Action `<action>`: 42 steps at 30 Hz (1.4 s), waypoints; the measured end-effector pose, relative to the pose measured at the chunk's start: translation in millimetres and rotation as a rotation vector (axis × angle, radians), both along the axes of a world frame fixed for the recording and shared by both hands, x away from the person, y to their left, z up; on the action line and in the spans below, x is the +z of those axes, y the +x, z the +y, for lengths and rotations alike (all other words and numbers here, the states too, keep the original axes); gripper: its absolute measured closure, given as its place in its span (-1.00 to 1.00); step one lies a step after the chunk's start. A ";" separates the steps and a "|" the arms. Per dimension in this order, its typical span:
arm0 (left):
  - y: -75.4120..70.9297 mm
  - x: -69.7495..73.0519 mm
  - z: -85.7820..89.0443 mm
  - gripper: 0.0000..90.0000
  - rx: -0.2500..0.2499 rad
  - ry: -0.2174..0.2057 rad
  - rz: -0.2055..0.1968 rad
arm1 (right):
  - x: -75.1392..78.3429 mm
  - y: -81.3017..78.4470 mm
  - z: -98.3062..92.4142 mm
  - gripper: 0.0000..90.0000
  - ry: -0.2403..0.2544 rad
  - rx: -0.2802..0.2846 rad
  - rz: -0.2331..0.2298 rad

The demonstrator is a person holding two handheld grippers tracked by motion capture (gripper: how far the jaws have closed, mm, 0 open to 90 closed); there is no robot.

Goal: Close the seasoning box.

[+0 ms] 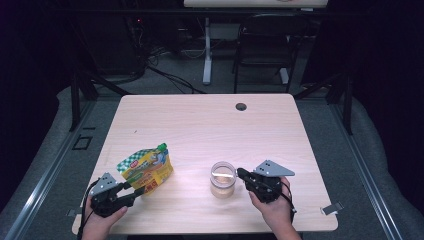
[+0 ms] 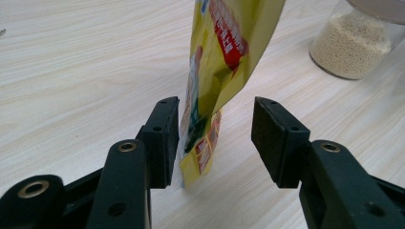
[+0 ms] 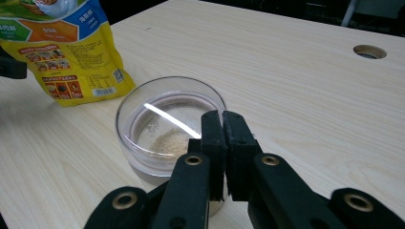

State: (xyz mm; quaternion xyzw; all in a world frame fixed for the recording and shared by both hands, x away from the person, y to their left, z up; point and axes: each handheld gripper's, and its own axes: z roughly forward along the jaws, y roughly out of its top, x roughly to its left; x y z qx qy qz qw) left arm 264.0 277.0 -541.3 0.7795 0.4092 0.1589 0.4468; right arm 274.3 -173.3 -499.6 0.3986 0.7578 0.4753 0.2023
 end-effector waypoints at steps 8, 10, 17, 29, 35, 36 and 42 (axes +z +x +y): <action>-2.4 1.8 2.0 0.15 0.009 -0.023 -0.002 | 0.2 -1.6 1.1 0.92 0.003 0.005 -0.004; -3.1 2.1 2.4 0.15 0.007 -0.022 -0.006 | 0.3 -1.9 1.4 0.91 0.005 0.005 -0.004; -6.0 5.4 5.6 0.09 0.023 -0.025 -0.017 | 4.4 -3.9 0.0 0.87 0.004 0.000 -0.008; -7.6 8.1 6.7 -0.01 0.041 -0.041 -0.020 | 11.8 -5.4 -1.7 0.28 0.011 0.018 -0.006; -7.1 7.9 8.8 -0.06 0.044 -0.043 -0.022 | 9.6 -11.3 -12.4 0.03 0.013 -0.009 0.002; -7.2 8.2 9.0 -0.06 0.045 -0.042 -0.024 | 8.7 -12.5 -15.6 -0.01 0.005 -0.016 0.010; -7.1 7.5 8.2 -0.06 0.044 -0.040 -0.024 | 1.5 -18.3 -28.9 -0.11 0.003 -0.051 0.025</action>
